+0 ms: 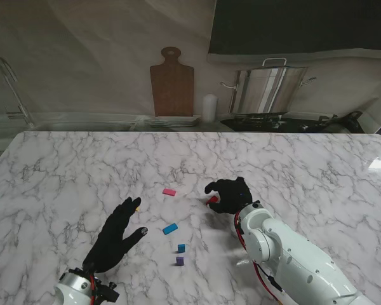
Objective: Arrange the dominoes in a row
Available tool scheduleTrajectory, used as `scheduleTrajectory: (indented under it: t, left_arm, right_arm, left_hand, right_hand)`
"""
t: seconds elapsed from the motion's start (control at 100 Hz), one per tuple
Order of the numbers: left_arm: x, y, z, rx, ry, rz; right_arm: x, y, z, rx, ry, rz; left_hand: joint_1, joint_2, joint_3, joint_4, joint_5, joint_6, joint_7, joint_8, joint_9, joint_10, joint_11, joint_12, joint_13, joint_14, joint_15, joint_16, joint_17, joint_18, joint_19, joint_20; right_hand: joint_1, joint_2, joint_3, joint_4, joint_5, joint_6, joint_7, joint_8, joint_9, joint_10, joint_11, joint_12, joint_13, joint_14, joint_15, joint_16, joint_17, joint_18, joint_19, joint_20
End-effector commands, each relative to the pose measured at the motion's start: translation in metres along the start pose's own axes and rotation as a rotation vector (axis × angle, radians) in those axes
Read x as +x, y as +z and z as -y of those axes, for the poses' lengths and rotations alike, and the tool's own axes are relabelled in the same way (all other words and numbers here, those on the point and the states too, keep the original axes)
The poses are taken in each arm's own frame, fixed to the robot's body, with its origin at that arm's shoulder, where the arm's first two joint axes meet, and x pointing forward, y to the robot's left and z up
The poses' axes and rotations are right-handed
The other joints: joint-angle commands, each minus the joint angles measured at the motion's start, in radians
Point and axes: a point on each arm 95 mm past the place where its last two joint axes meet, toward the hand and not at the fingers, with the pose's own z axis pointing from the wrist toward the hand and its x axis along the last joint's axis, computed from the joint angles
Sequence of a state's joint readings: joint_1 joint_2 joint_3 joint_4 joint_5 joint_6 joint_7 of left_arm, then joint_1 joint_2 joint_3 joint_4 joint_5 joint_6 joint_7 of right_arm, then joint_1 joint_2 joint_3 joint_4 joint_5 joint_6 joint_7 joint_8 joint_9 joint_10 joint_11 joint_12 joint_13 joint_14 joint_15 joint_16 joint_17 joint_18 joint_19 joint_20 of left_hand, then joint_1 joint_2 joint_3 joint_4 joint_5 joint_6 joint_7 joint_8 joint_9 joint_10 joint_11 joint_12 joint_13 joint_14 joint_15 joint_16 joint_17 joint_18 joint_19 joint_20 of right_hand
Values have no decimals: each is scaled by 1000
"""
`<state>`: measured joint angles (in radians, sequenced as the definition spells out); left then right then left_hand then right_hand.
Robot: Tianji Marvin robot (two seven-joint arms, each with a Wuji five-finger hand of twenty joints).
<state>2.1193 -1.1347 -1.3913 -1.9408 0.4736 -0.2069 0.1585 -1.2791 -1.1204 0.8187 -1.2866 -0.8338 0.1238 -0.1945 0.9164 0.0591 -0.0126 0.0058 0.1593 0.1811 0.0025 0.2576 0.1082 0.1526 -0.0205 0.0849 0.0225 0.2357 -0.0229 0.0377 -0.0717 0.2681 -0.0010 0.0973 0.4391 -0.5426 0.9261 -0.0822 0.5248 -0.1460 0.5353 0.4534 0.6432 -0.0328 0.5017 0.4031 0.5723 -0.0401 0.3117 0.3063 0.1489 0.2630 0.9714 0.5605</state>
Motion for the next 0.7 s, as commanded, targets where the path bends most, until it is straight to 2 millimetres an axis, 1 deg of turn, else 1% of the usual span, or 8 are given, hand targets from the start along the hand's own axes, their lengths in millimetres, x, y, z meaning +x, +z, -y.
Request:
scheduleTrajectory:
  t: [0.0, 0.11, 0.18, 0.33, 0.45, 0.69]
  left_arm:
    - [-1, 0, -4, -24, -2, 8]
    - [-1, 0, -6, -30, 1, 11]
    - [-1, 0, -6, -33, 2, 12]
    - [-2, 0, -7, -38, 3, 14]
    - [-2, 0, -7, -38, 2, 16]
    - [-2, 1, -7, -37, 1, 17]
  right_arm:
    - [-4, 2, 3, 7, -27, -1]
    - [-7, 6, 8, 7, -59, -10]
    - [-8, 9, 11, 3, -88, -18]
    - [-8, 16, 15, 6, -133, -41]
    - [-6, 21, 18, 2, -165, -55]
    - [-7, 29, 22, -5, -224, -64]
  left_hand:
    - [20, 8, -1, 1, -26, -5, -14, -11, -22, -9, -6, -7, -28, -2, -9, -18, 4, -4, -13, -5]
    - [18, 8, -2, 1, -26, -6, -14, -10, -22, -9, -6, -6, -28, -2, -9, -18, 4, -5, -12, -4]
    - [18, 8, -2, 1, -27, -6, -14, -10, -22, -10, -6, -6, -28, -4, -9, -18, 4, -4, -12, -4]
    - [19, 7, -2, 1, -27, -5, -15, -10, -23, -9, -6, -6, -28, -2, -9, -18, 4, -5, -12, -4]
    - [19, 8, -2, 1, -27, -6, -15, -10, -22, -9, -6, -6, -29, -3, -10, -18, 4, -5, -12, -4]
    - [19, 8, -2, 1, -27, -6, -15, -10, -23, -9, -7, -7, -28, -3, -9, -18, 4, -4, -12, -4]
  right_hand:
    - [28, -22, 41, 12, -37, -53, 18, 20, -44, -13, 20, 12, 9, -13, 23, 9, 3, -17, 18, 12]
    - [34, -34, 57, 8, -54, -89, 25, 27, -50, -17, 19, 11, 6, -16, 27, 7, 6, -21, 23, 12]
    - [38, -45, 65, 6, -63, -123, 31, 31, -52, -16, 21, 12, 6, -14, 33, 8, 11, -24, 30, 14]
    - [53, -77, 89, -1, -57, -177, 55, 42, -52, -18, 41, 21, 11, -14, 64, 17, 25, -31, 58, 21]
    - [69, -102, 110, -6, -46, -207, 76, 48, -52, -25, 60, 32, 12, -14, 96, 28, 34, -37, 81, 26]
    - [102, -128, 142, -12, -17, -238, 128, 71, -39, -38, 109, 65, 26, -16, 160, 48, 59, -50, 125, 30]
